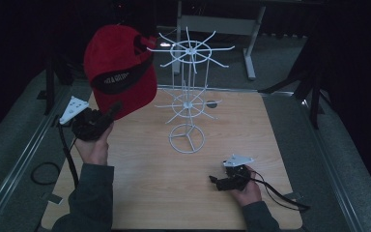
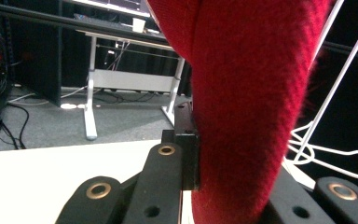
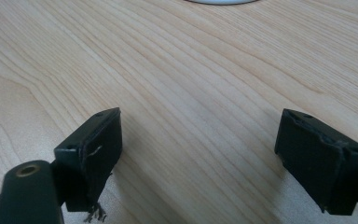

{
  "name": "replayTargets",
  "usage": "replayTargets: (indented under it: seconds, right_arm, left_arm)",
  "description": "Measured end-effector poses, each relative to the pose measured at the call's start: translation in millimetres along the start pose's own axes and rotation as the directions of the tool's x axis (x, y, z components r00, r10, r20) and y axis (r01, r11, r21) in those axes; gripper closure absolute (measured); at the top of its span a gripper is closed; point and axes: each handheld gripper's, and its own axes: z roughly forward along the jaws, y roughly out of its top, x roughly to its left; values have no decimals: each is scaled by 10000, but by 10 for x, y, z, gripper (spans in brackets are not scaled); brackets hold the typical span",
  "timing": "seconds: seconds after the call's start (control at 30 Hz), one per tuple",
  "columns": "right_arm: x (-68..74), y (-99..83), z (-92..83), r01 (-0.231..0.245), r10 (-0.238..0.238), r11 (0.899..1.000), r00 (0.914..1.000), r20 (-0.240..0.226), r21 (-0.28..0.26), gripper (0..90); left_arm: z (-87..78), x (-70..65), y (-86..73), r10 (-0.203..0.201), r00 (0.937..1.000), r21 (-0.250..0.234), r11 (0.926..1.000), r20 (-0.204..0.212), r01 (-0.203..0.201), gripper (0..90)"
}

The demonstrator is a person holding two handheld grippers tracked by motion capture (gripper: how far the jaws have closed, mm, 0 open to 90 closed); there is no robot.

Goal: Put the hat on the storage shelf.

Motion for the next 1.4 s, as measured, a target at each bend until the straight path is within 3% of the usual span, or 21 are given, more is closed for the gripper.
replayTargets:
  seconds: [1.4]
  right_arm:
    - [0, 0, 0, -3, 3, 10000, 10000, 0, -1, 147]
  left_arm:
    - [21, -52, 164, -234, 9991, -522, 9983, 342, 252, 855]
